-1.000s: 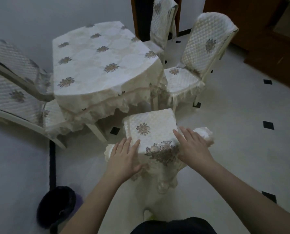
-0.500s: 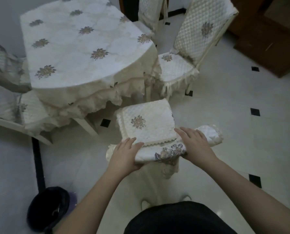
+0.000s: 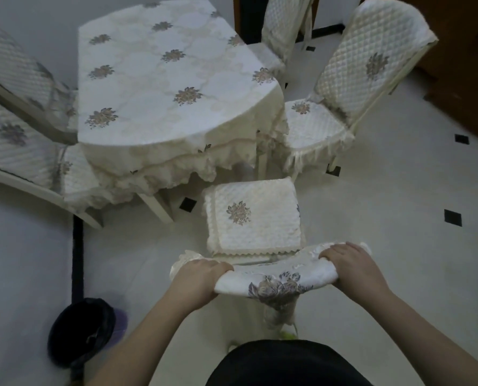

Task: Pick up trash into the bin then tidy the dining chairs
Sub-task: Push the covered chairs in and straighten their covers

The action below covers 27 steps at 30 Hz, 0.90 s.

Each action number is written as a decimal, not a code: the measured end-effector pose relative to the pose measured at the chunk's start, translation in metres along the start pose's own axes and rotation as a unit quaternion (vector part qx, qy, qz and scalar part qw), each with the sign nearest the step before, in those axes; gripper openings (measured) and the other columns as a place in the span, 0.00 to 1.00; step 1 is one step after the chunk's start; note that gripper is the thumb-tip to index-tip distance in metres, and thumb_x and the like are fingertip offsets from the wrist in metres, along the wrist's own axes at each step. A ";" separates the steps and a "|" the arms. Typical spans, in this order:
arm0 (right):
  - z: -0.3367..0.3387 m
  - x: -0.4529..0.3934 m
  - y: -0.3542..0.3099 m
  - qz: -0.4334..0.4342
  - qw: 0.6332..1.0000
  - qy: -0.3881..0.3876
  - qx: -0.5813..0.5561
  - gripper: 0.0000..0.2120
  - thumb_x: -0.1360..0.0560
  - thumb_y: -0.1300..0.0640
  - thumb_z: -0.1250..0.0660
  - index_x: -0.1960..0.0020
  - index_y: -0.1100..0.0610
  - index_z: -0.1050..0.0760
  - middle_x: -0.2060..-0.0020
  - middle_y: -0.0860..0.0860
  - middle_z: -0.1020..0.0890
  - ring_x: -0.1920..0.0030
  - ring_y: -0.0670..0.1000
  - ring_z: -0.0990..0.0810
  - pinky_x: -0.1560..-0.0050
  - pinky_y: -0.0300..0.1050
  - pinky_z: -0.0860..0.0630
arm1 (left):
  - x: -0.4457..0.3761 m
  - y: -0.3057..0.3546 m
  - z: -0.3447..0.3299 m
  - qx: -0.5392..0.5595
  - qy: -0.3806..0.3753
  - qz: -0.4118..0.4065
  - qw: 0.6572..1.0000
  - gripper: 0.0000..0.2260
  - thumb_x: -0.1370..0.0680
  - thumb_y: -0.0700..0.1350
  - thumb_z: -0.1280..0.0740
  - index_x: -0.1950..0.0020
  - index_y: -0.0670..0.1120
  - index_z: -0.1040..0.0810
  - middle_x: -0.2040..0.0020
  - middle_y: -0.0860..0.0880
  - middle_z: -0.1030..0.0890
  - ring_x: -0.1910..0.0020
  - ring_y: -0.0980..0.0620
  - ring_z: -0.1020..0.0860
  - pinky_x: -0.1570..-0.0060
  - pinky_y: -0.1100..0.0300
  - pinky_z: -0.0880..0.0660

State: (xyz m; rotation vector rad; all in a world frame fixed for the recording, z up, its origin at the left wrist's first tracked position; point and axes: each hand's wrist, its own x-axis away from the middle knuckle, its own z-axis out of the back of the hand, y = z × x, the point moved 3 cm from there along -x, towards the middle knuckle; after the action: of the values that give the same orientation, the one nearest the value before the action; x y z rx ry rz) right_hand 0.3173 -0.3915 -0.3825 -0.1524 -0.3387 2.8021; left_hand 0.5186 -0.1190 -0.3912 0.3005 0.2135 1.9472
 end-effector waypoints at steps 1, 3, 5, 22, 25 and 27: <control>0.000 -0.001 0.002 0.011 1.000 0.004 -0.006 0.20 0.50 0.62 0.22 0.59 0.50 0.20 0.64 0.47 0.18 0.63 0.50 0.19 0.51 0.39 0.34 | 0.000 -0.001 0.000 -0.001 -0.006 0.004 1.000 0.11 0.36 0.48 0.30 0.55 0.56 0.21 0.64 0.56 0.20 0.65 0.54 0.21 0.68 0.60 0.25; 0.001 -0.003 0.004 0.023 1.000 0.004 -0.014 0.19 0.49 0.62 0.22 0.60 0.50 0.19 0.65 0.46 0.18 0.64 0.50 0.20 0.54 0.39 0.31 | 0.000 -0.001 -0.002 -0.003 -0.011 0.014 1.000 0.11 0.36 0.47 0.31 0.54 0.55 0.21 0.63 0.55 0.19 0.64 0.54 0.20 0.66 0.60 0.25; 0.001 -0.004 0.004 0.032 0.999 0.005 -0.014 0.19 0.50 0.62 0.22 0.61 0.49 0.19 0.66 0.45 0.18 0.65 0.49 0.20 0.57 0.40 0.29 | 0.001 0.000 0.000 -0.012 -0.011 0.027 1.000 0.10 0.36 0.47 0.30 0.55 0.54 0.21 0.63 0.55 0.19 0.64 0.52 0.20 0.66 0.60 0.24; 0.019 -0.030 -0.005 0.045 0.996 -0.057 -0.059 0.17 0.47 0.61 0.24 0.63 0.45 0.22 0.68 0.43 0.21 0.65 0.49 0.21 0.62 0.45 0.26 | 0.008 -0.004 0.034 -0.083 -0.031 0.079 0.993 0.08 0.35 0.51 0.32 0.57 0.56 0.20 0.64 0.54 0.18 0.65 0.52 0.20 0.68 0.59 0.27; 0.027 -0.040 -0.014 0.068 0.993 -0.054 -0.074 0.19 0.48 0.63 0.25 0.61 0.46 0.21 0.67 0.43 0.19 0.64 0.49 0.21 0.60 0.46 0.26 | 0.022 -0.001 0.048 -0.079 -0.047 0.088 0.992 0.10 0.34 0.54 0.36 0.55 0.57 0.21 0.64 0.54 0.18 0.64 0.52 0.21 0.68 0.59 0.28; 0.029 -0.046 -0.020 0.076 0.993 -0.051 -0.076 0.22 0.49 0.64 0.26 0.59 0.45 0.20 0.65 0.42 0.19 0.62 0.49 0.21 0.58 0.48 0.25 | 0.035 0.002 0.049 -0.071 -0.057 0.104 0.990 0.11 0.33 0.55 0.37 0.53 0.58 0.21 0.62 0.54 0.18 0.63 0.53 0.21 0.67 0.59 0.30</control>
State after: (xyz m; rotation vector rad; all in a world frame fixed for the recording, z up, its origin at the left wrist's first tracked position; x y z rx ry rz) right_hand 0.3624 -0.3943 -0.3460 -0.0706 -0.5890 2.9405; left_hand 0.5196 -0.0871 -0.3401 0.3503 -0.0318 2.1306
